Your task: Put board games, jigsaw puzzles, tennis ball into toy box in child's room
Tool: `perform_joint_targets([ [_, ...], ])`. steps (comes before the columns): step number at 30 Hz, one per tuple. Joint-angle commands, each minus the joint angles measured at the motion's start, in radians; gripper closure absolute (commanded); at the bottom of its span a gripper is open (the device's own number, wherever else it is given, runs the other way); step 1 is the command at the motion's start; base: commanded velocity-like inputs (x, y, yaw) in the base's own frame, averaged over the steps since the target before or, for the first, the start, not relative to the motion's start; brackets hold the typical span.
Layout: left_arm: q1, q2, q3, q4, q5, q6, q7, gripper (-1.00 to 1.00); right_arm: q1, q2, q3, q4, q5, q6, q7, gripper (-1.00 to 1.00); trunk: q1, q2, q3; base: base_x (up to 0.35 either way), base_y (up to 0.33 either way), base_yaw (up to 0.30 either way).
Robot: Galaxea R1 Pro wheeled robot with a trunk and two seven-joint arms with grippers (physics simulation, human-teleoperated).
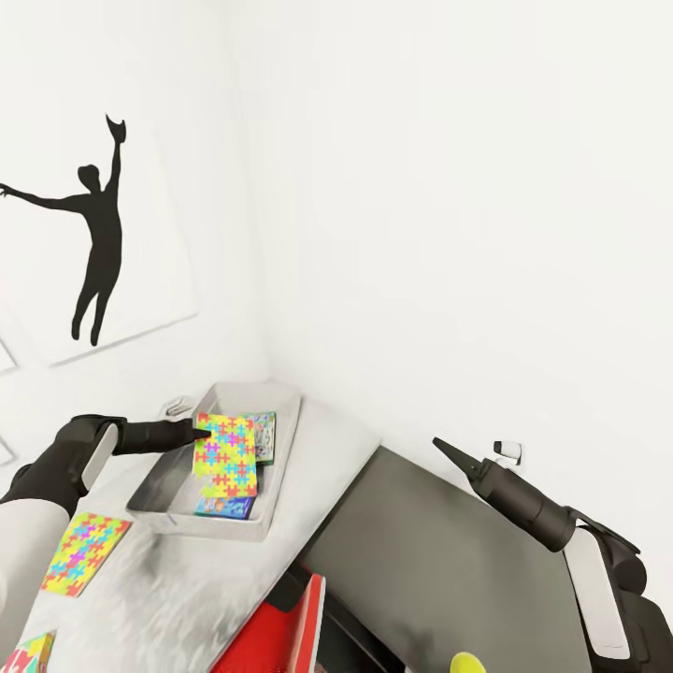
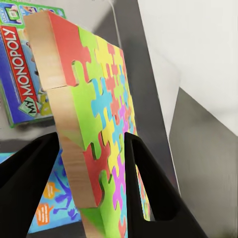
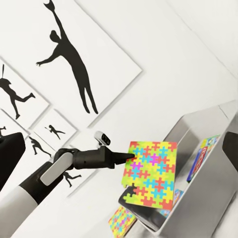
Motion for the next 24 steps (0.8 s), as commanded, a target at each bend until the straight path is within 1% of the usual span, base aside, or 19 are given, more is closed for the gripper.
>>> perform_joint_targets([
  [1,-0.001,0.000,0.001,0.000,0.000,0.001,-0.003,1.00,-0.001,0.000,-0.001,0.000,-0.003,0.006,0.001,-1.00,0.001,-0.002,-0.004,0.000,0.000,0.000],
  [16,-0.002,0.002,0.001,-0.005,0.001,-0.034,-0.004,1.00,-0.001,0.000,-0.001,0.000,-0.003,0.004,0.001,-1.00,0.001,-0.002,-0.028,0.000,0.000,0.000],
  [20,-0.002,0.001,0.001,-0.007,0.002,-0.068,-0.005,1.00,-0.001,0.000,-0.001,0.000,-0.002,0.004,0.001,-1.00,0.001,-0.002,-0.035,0.000,0.000,0.000],
  [24,-0.002,0.002,0.001,-0.008,0.002,-0.078,-0.007,1.00,-0.001,0.000,-0.001,0.000,-0.001,0.004,0.001,-1.00,0.001,-0.002,-0.041,0.000,0.000,0.000],
])
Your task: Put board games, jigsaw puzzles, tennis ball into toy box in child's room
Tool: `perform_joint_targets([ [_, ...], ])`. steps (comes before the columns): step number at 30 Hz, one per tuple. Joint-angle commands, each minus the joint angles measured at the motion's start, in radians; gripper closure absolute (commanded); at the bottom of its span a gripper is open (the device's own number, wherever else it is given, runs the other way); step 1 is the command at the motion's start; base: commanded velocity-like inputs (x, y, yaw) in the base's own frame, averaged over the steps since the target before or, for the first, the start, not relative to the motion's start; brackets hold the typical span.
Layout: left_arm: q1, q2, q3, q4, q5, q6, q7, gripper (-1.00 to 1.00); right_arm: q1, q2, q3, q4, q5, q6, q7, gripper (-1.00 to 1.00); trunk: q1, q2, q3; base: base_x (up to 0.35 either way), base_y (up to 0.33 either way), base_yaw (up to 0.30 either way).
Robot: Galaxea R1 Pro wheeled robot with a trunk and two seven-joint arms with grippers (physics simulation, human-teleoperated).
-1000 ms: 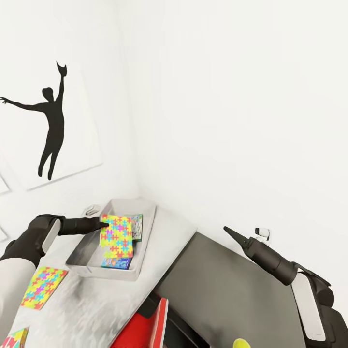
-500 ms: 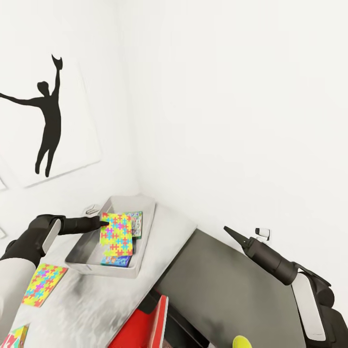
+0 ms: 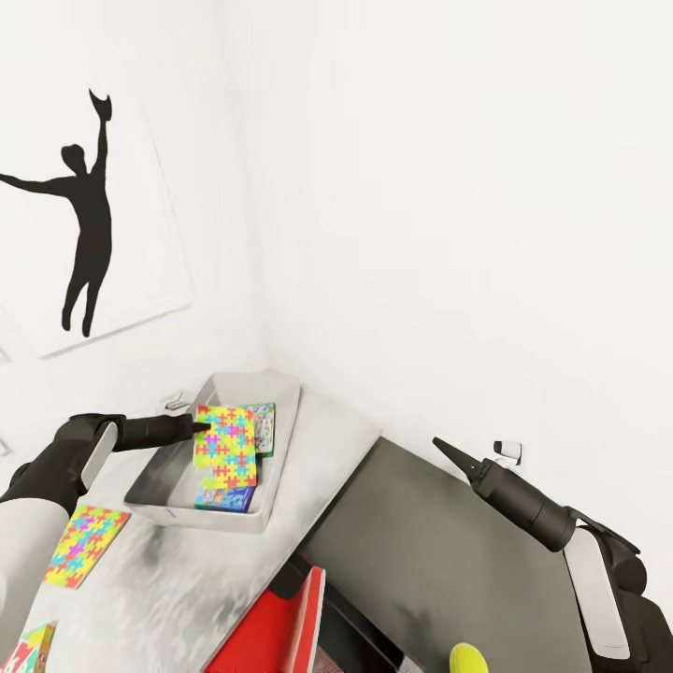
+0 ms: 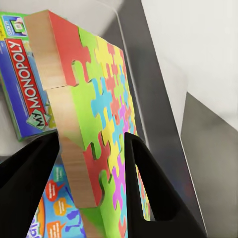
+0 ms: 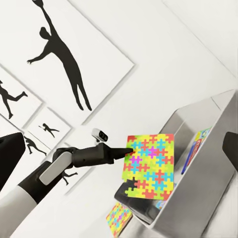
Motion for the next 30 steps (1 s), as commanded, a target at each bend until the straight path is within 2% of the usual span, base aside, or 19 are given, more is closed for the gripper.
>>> perform_joint_targets([
  [1,-0.001,0.000,0.001,0.000,0.001,0.004,-0.003,1.00,-0.001,0.000,-0.001,0.000,-0.002,0.006,0.001,-1.00,0.001,-0.002,-0.004,0.000,0.000,0.000],
  [12,-0.001,0.002,0.001,0.000,0.003,0.000,-0.012,1.00,-0.001,0.000,-0.001,0.000,0.000,0.005,0.002,-1.00,0.001,-0.002,-0.021,0.000,0.000,0.000],
  [25,-0.001,0.003,0.001,-0.001,0.003,-0.001,-0.014,1.00,-0.001,0.000,-0.001,0.000,0.000,0.003,0.003,-1.00,0.001,-0.002,-0.024,0.000,0.000,0.000],
  [26,-0.001,0.003,0.001,-0.002,0.003,-0.001,-0.014,-1.00,-0.001,0.000,-0.001,0.000,0.000,0.003,0.003,-1.00,0.001,-0.002,-0.024,0.000,0.000,0.000],
  [30,-0.001,0.004,0.001,-0.001,0.003,-0.002,-0.014,-1.00,-0.001,0.000,-0.001,0.000,0.000,0.001,0.003,-1.00,0.001,-0.002,-0.024,0.000,0.000,0.000],
])
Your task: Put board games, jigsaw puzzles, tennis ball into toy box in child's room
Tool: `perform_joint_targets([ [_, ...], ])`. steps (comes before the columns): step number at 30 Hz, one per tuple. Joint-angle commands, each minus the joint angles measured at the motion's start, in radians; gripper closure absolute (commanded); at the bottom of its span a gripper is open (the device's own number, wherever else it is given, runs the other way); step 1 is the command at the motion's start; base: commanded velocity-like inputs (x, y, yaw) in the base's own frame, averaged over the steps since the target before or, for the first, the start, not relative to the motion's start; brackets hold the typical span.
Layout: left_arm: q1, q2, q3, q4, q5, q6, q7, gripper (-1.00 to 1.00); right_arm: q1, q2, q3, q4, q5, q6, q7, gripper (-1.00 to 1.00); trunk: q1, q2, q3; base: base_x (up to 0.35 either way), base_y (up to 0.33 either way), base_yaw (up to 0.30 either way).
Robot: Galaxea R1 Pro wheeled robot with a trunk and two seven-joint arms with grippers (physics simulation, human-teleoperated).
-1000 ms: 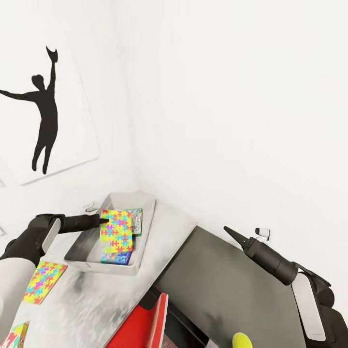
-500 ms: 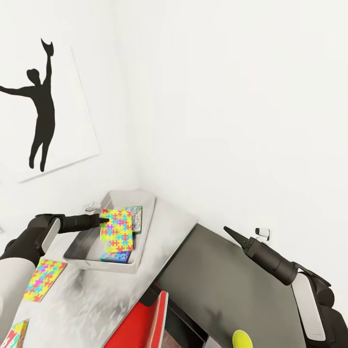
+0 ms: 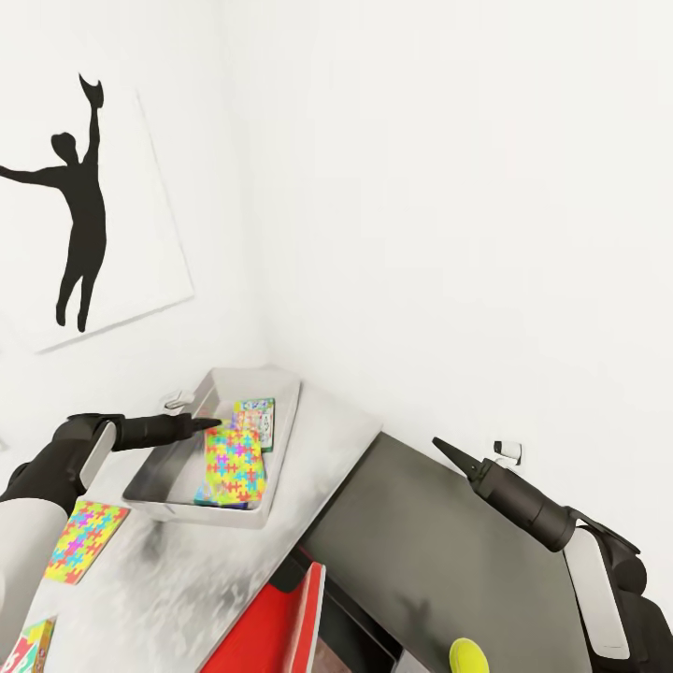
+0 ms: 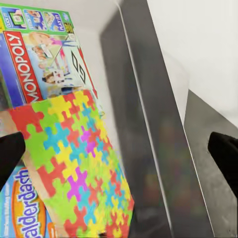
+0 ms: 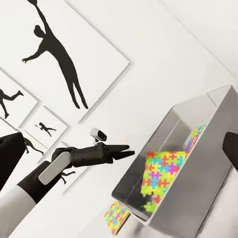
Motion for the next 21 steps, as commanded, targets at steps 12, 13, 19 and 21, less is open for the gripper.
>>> perform_joint_targets([
  [12,-0.001,0.014,0.011,-0.023,0.005,0.005,-0.008,-1.00,-0.001,0.000,-0.001,0.000,-0.003,0.005,0.002,-1.00,0.001,-0.002,-0.002,0.000,0.000,0.000],
  [13,-0.001,0.015,0.011,-0.027,0.006,0.005,-0.009,-1.00,-0.001,0.000,-0.001,0.000,-0.003,0.005,0.002,-1.00,0.001,-0.002,-0.002,0.000,0.000,0.000],
  [19,0.000,0.049,0.012,-0.076,0.012,0.018,-0.129,-1.00,-0.001,0.000,-0.001,0.000,-0.003,0.005,0.008,-1.00,0.001,-0.002,-0.001,0.000,0.000,-0.001],
  [21,0.001,0.068,0.011,-0.091,0.011,0.029,-0.232,-1.00,0.003,0.000,-0.004,0.000,-0.003,0.005,0.016,-1.00,0.001,-0.002,0.000,0.000,0.000,-0.032],
])
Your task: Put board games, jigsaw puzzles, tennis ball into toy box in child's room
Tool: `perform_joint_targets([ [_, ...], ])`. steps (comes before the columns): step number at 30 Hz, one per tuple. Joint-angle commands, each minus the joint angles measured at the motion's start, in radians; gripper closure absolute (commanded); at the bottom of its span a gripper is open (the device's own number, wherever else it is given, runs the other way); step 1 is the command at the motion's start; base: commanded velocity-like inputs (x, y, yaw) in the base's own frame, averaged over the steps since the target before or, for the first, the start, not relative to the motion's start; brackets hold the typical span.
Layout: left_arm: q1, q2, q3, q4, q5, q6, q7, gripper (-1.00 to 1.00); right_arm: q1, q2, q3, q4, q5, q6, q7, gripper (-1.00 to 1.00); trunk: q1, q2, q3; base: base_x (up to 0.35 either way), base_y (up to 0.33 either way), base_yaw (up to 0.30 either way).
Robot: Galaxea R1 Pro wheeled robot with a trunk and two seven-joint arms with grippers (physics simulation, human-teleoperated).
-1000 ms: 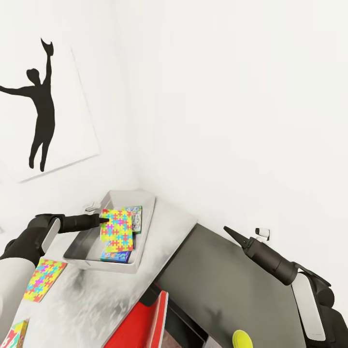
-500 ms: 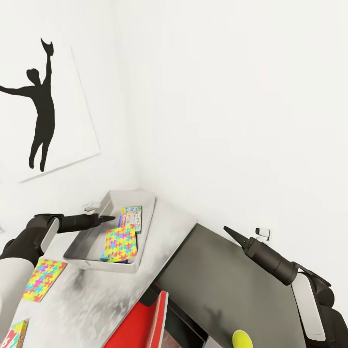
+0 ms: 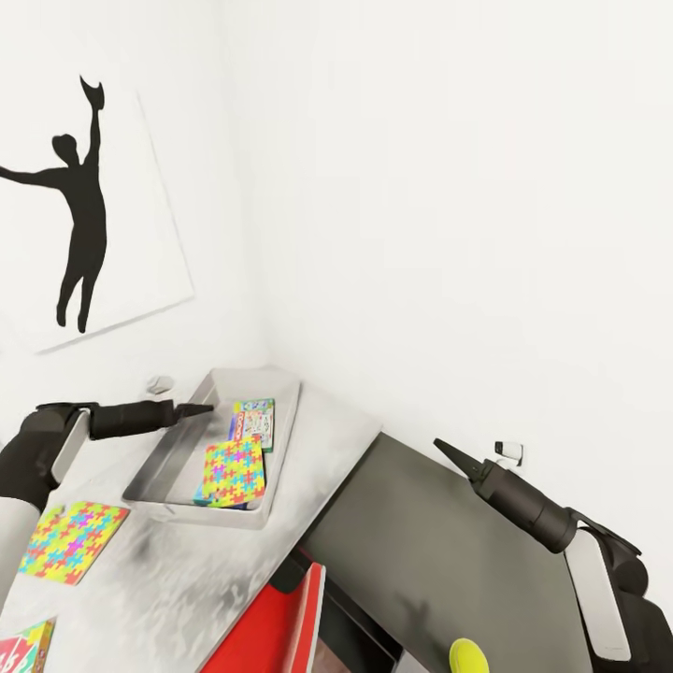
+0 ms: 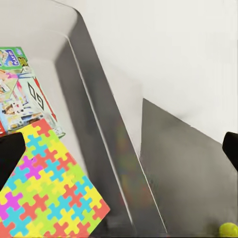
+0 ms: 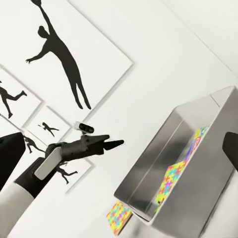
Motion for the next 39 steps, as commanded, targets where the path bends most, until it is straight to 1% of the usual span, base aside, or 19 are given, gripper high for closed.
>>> perform_joint_targets([
  [1,0.000,0.017,0.000,-0.006,0.001,0.015,-0.076,-1.00,0.005,0.000,-0.006,0.000,-0.003,0.005,0.008,-1.00,0.001,-0.002,-0.001,0.000,0.000,-0.052],
  [2,0.000,0.028,0.000,-0.008,0.000,0.018,-0.112,-1.00,0.008,0.000,-0.009,0.000,-0.003,0.005,0.012,-1.00,0.001,-0.002,0.000,0.000,0.000,-0.057],
  [3,0.002,0.052,0.001,-0.011,0.001,0.024,-0.181,-1.00,0.014,0.000,-0.016,0.000,-0.003,0.004,0.019,-1.00,0.001,-0.002,0.002,0.000,0.000,-0.065],
  [5,0.003,0.078,0.005,-0.013,0.002,0.028,-0.248,-1.00,0.020,0.000,-0.022,0.000,-0.003,0.004,0.025,-1.00,0.001,-0.002,0.004,0.000,0.000,-0.069],
  [6,0.006,0.104,0.013,-0.014,0.002,0.030,-0.313,-1.00,0.023,0.000,-0.028,0.000,-0.003,0.004,0.030,-1.00,0.001,-0.002,0.006,0.000,0.000,-0.074],
  [7,0.010,0.129,0.026,-0.014,0.003,0.031,-0.384,-1.00,0.025,0.000,-0.034,0.000,-0.003,0.004,0.034,-1.00,0.001,-0.002,0.007,0.000,0.000,-0.076],
  [8,0.012,0.139,0.032,-0.013,0.003,0.031,-0.414,-1.00,0.026,0.000,-0.037,0.000,-0.003,0.004,0.035,-1.00,0.001,-0.002,0.009,0.000,0.000,-0.076],
  [9,0.021,0.157,0.047,-0.012,0.003,0.029,-0.471,-1.00,0.027,0.000,-0.041,0.000,-0.003,0.003,0.037,-1.00,0.001,-0.002,0.010,0.000,0.000,-0.077],
  [10,0.039,0.172,0.062,-0.011,0.003,0.027,-0.512,-1.00,0.028,0.000,-0.044,0.000,-0.003,0.003,0.038,-1.00,0.001,-0.002,0.012,0.000,0.000,-0.078],
  [11,0.063,0.184,0.079,-0.010,0.004,0.025,-0.528,-1.00,0.029,0.000,-0.045,0.000,-0.003,0.003,0.038,-1.00,0.001,-0.002,0.013,-0.013,0.000,-0.078],
  [12,0.076,0.189,0.088,-0.010,0.004,0.025,-0.528,-1.00,0.029,0.000,-0.046,0.000,-0.003,0.003,0.039,-1.00,0.001,-0.002,0.015,-0.025,0.000,-0.078],
  [14,0.130,0.202,0.130,-0.009,0.004,0.022,-0.528,-1.00,0.029,0.000,-0.047,0.000,-0.003,0.002,0.040,-1.00,0.001,-0.002,0.018,-0.051,0.000,-0.052],
  [15,0.142,0.204,0.142,-0.009,0.003,0.022,-0.528,-1.00,0.029,0.000,-0.047,0.000,-0.003,0.002,0.041,-1.00,0.001,-0.002,0.020,-0.065,0.000,-0.033],
  [18,0.196,0.210,0.215,-0.009,0.001,0.020,-0.528,-1.00,0.029,0.001,-0.047,-0.001,-0.003,0.000,0.046,-1.00,0.001,-0.002,0.024,-0.097,0.000,-0.014],
  [19,0.205,0.210,0.225,-0.008,0.000,0.020,-0.528,-1.00,0.029,0.001,-0.047,-0.001,-0.003,0.000,0.047,-1.00,0.001,-0.002,0.026,-0.132,0.000,-0.007],
  [21,0.243,0.210,0.256,-0.008,0.001,0.019,-0.528,-1.00,0.029,0.001,-0.047,-0.001,-0.003,-0.002,0.049,-1.00,0.001,-0.002,0.029,-0.180,-0.023,0.019],
  [24,0.268,0.210,0.274,-0.009,0.003,0.019,-0.528,-1.00,0.029,0.001,-0.047,-0.001,-0.002,-0.007,0.050,-1.00,0.001,-0.002,0.034,-0.240,-0.074,0.052],
  [30,0.281,0.211,0.304,-0.010,0.004,0.019,-0.528,-1.00,0.029,0.002,-0.042,-0.001,-0.001,-0.042,0.049,-1.00,0.001,-0.002,0.044,-0.285,-0.129,0.092],
  [39,0.286,0.211,0.315,-0.010,0.004,0.020,-0.528,-1.00,0.029,0.004,-0.039,-0.001,0.003,-0.052,0.048,-1.00,0.001,-0.002,0.059,-0.270,-0.188,0.124],
])
